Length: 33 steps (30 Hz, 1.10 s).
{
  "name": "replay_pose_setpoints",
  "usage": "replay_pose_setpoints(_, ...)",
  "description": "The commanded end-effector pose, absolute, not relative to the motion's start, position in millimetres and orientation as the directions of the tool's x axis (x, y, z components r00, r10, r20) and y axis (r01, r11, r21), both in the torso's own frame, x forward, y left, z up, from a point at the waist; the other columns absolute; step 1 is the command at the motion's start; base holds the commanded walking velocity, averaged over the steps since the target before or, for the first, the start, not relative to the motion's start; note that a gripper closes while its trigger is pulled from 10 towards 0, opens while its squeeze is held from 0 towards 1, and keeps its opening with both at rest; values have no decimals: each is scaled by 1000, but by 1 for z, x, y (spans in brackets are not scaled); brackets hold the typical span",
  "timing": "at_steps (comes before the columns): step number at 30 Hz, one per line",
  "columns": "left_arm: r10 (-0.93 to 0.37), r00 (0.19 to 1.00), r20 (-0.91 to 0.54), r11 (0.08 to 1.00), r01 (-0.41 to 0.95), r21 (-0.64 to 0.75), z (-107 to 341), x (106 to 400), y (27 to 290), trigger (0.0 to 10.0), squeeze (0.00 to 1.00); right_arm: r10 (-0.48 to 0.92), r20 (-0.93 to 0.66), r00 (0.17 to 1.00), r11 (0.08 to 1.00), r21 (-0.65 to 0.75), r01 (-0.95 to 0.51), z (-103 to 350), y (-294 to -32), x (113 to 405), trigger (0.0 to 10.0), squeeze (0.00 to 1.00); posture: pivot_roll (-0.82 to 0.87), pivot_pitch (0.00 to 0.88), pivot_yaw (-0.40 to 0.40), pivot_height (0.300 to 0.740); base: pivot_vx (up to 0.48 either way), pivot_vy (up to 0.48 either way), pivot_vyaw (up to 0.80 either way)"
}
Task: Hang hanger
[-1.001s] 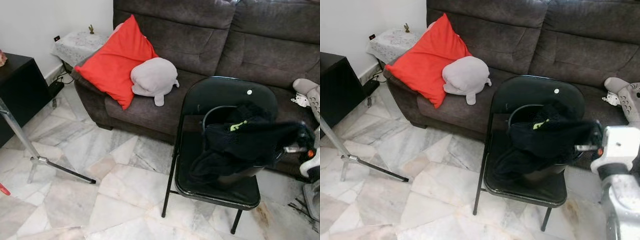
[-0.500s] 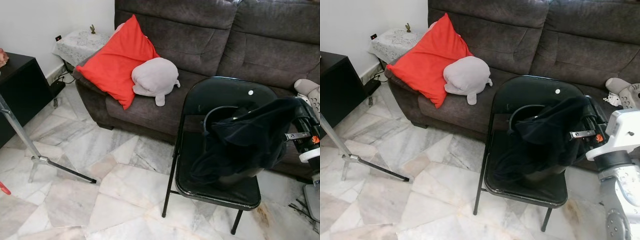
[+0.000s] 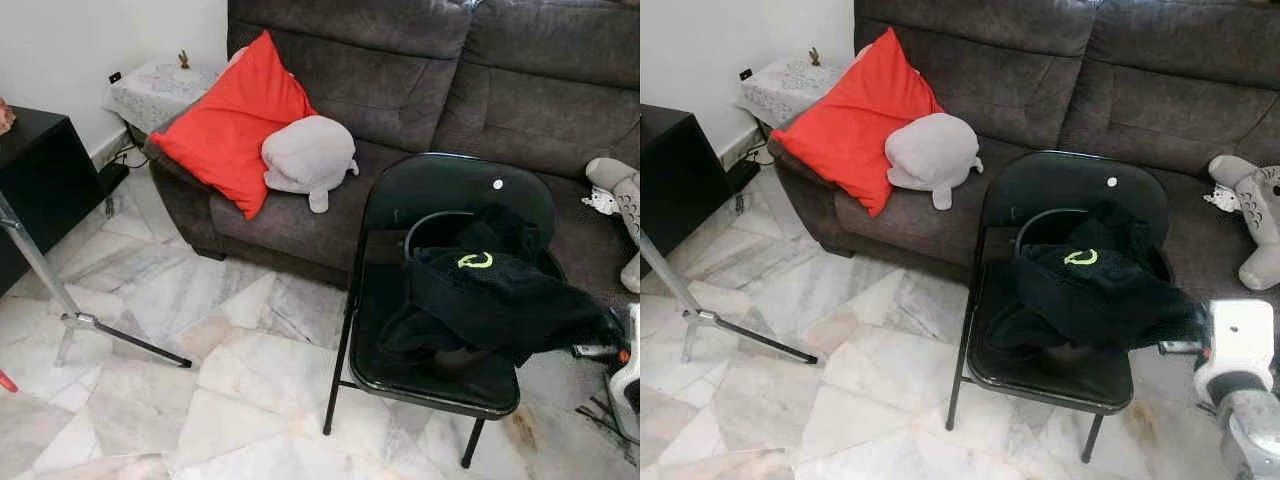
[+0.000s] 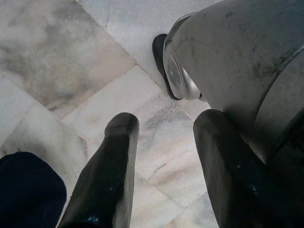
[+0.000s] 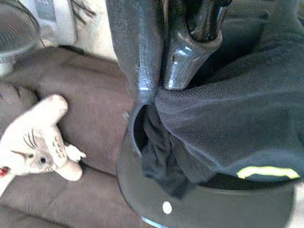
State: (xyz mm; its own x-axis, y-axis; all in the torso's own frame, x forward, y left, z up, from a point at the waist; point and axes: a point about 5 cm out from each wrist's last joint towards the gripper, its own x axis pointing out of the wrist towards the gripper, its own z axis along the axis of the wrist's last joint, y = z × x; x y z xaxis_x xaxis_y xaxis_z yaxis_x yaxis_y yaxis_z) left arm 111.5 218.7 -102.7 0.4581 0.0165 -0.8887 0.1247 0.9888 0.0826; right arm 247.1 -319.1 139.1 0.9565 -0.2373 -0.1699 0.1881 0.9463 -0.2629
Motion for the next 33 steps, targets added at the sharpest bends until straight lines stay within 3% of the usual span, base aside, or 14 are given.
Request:
replay_pose_setpoints(1,14,459,-888,987,134,85,-103,111,216,10000,0,-256,-157,954,941,-266,209,141,-323,250,0,0,-56,146,-54,740,0,0,0)
replay_pose_setpoints(9,15,460,-888,987,136,86,-103,111,216,10000,0,-189,-95,977,945,-289,155,154,-325,282,0,0,-52,142,-49,740,0,0,0)
replay_pose_setpoints(13,19,462,-887,988,128,87,-103,111,216,10000,0,-253,-144,957,911,-368,186,153,-339,306,0,0,-47,140,-49,740,0,0,0)
replay_pose_setpoints(19,15,462,-887,988,132,86,-103,111,215,10000,0,-343,-205,917,872,-434,229,142,-345,317,0,0,-42,139,-44,740,0,0,0)
replay_pose_setpoints(25,16,465,-885,987,134,88,-103,112,215,10000,0,-421,-184,888,857,-402,323,139,-344,327,0,0,-35,137,-38,740,0,0,0)
replay_pose_setpoints(26,16,466,-885,987,133,88,-103,112,215,10000,0,-455,-192,869,845,-401,354,137,-346,325,3333,0,-33,135,-39,740,0,0,0)
replay_pose_setpoints(27,16,466,-885,987,133,88,-103,112,215,10000,0,-473,-198,859,838,-404,368,135,-348,325,3333,0,-33,135,-39,740,0,0,0)
replay_pose_setpoints(28,16,467,-884,987,133,88,-103,112,215,10000,0,-495,-203,845,830,-399,390,133,-350,324,5333,0,-30,134,-39,740,0,0,0)
replay_pose_setpoints(29,16,467,-884,987,133,88,-103,112,215,10000,0,-532,-208,821,822,-359,442,131,-354,321,10000,0,-30,135,-39,740,0,0,0)
replay_pose_setpoints(33,16,468,-884,987,132,88,-103,112,215,10000,0,-586,-185,789,801,-278,530,132,-361,317,10000,0,-32,137,-39,740,0,0,0)
